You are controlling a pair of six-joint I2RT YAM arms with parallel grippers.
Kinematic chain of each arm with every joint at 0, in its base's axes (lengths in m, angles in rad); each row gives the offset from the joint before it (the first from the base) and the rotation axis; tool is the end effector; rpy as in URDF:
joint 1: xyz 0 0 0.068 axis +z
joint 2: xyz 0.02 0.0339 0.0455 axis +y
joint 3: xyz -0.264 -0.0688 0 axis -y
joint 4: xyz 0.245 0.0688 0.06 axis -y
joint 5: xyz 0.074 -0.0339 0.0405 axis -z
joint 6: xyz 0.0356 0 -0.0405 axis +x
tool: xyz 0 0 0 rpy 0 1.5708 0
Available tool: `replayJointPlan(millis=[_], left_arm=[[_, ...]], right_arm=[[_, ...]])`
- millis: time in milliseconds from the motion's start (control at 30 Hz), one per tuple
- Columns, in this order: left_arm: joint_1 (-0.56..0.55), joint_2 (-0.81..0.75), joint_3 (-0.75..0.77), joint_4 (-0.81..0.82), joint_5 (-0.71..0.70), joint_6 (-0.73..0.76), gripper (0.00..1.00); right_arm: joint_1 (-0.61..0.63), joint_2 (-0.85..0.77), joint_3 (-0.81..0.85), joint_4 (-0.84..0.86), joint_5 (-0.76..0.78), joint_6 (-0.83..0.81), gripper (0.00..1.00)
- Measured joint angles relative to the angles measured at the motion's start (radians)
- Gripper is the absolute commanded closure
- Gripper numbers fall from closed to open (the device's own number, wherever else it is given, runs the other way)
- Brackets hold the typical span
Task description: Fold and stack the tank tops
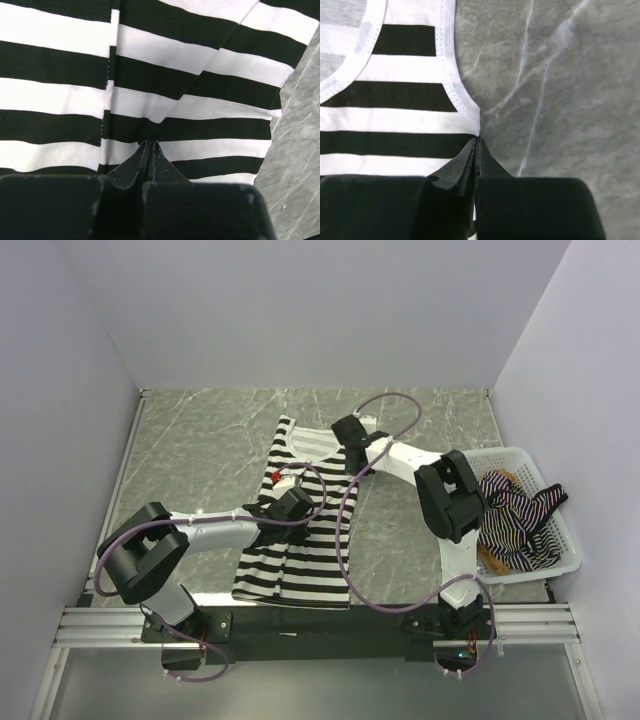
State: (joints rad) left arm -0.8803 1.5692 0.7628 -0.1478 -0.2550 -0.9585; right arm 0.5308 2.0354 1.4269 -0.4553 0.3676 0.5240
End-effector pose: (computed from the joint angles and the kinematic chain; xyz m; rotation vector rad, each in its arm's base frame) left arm 0.1949 -0.2218 0.1537 -0.2026 2.5296 -0.4451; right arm 0.3736 0.2045 0.1650 0.1130 2.5241 -0.0763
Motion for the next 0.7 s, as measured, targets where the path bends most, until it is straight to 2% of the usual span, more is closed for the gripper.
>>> replayJointPlan(millis=[233,433,567,600,633,700], left_arm=[[0.000,-0.018,-0.004,-0.030,0.003,0.018,0.99],[0.000,-0.059,-0.012,-0.050,0.021,0.030,0.99],[0.000,-0.091,-0.020,-0.057,0.029,0.034,0.99],[0.000,-0.097,-0.021,-0.058,0.031,0.037,0.99],[0.000,-0.104,-0.022,-0.060,0.033,0.040,0.99],[0.000,-0.113,-0.022,-0.059,0.041,0.046,0.99]], right_arm=[[0.092,0.019,0.122,-0.150,0.179,-0.018,1.00],[0.159,0.187,0.362,-0.272,0.283,-0.028,0.99],[0.183,0.278,0.435,-0.314,0.303,-0.025,0.73],[0.189,0.283,0.430,-0.324,0.303,-0.024,0.61],[0.193,0.282,0.414,-0.325,0.314,-0.031,0.54],[0.195,0.254,0.379,-0.311,0.325,-0.024,0.50]])
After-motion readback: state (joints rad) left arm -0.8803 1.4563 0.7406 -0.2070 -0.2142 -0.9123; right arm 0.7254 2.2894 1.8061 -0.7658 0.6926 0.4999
